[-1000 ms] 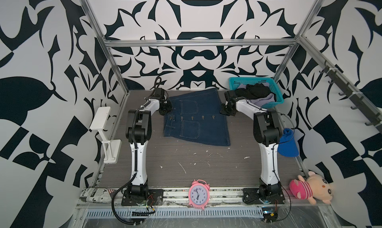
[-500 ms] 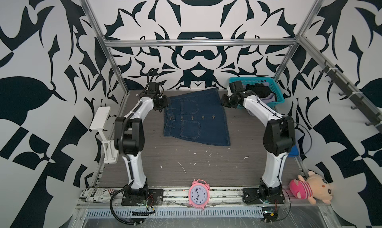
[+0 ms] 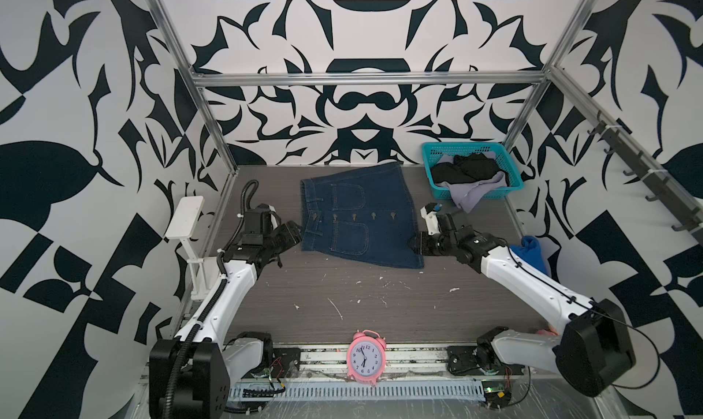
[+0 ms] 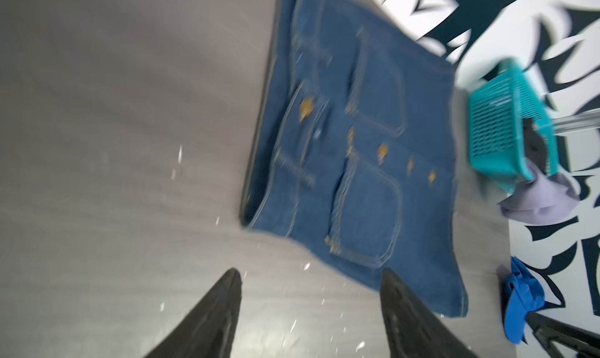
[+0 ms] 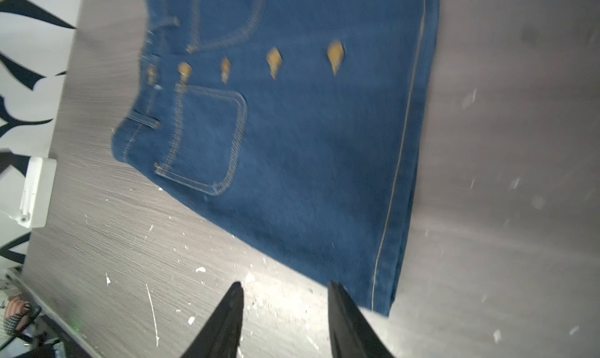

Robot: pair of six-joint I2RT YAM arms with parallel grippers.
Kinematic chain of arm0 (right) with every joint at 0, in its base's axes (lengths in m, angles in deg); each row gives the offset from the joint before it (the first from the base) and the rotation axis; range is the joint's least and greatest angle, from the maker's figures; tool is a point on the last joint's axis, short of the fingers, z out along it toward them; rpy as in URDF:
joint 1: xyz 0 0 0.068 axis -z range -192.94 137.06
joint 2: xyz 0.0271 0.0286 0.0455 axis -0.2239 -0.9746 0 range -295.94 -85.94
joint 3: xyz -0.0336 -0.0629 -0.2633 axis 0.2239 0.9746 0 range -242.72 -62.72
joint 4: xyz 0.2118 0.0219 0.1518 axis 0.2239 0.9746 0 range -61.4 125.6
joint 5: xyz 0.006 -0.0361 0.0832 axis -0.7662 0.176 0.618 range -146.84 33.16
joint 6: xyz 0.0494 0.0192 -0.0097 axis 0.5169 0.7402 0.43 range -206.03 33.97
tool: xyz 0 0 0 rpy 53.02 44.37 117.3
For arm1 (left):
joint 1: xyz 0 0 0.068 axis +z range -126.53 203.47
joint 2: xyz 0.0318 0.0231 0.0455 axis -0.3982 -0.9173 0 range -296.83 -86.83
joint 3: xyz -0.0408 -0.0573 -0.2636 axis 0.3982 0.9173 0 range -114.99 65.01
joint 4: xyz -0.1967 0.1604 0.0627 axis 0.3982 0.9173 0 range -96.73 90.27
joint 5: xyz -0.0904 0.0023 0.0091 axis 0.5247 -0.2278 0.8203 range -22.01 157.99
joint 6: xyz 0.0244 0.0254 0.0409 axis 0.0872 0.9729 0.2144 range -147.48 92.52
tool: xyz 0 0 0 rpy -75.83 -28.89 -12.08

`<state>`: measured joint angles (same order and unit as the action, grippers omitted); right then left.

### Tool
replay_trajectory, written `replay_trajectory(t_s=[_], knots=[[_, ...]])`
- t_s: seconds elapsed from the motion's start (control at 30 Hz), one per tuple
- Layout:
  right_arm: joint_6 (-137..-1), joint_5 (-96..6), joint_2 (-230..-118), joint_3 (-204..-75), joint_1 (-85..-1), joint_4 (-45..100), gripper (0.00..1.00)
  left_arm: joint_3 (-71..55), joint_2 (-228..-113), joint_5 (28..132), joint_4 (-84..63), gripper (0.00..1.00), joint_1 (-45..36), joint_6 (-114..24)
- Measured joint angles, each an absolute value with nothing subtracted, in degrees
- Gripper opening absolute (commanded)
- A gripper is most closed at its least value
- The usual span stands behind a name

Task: Fold and stack skirts
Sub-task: Rotate the skirt at the center of the table, then fold the skirt at the top-center of the table.

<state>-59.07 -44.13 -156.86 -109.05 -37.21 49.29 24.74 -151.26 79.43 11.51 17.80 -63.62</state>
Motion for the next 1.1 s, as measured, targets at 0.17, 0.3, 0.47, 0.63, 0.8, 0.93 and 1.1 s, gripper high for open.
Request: replay_trajectory(t_s=[0.17,0.3,0.47,0.63,0.8,0.93,1.1], knots=[[-54.9,-42.0,-155.3,-103.8,-35.8,49.7,0.52,32.5,-153.8,84.2,5.4,0.72,17.8,-71.7],[-51.6,-39.7,-155.2,-100.1,-35.2,47.0,0.52,35.0,-157.4,84.9,1.8,0.84,16.3,-75.6],[-49.6,-38.8,-155.1,-97.8,-35.1,44.2,0.52,35.1,-160.3,84.1,-2.9,0.84,15.8,-76.6],[-48.1,-38.0,-152.3,-95.5,-33.4,41.9,0.52,34.7,-165.8,83.8,-8.1,0.82,15.8,-76.8],[-46.0,-36.4,-151.4,-92.6,-30.9,39.2,0.52,32.8,-171.2,84.3,-14.9,0.78,15.8,-76.6],[-45.5,-34.2,-151.9,-91.0,-30.9,38.0,0.60,31.4,-175.2,85.1,-19.3,0.69,15.8,-76.4],[-45.1,-33.2,-151.0,-89.6,-30.9,38.4,0.79,31.3,-177.4,85.4,-21.6,0.40,15.8,-76.1]])
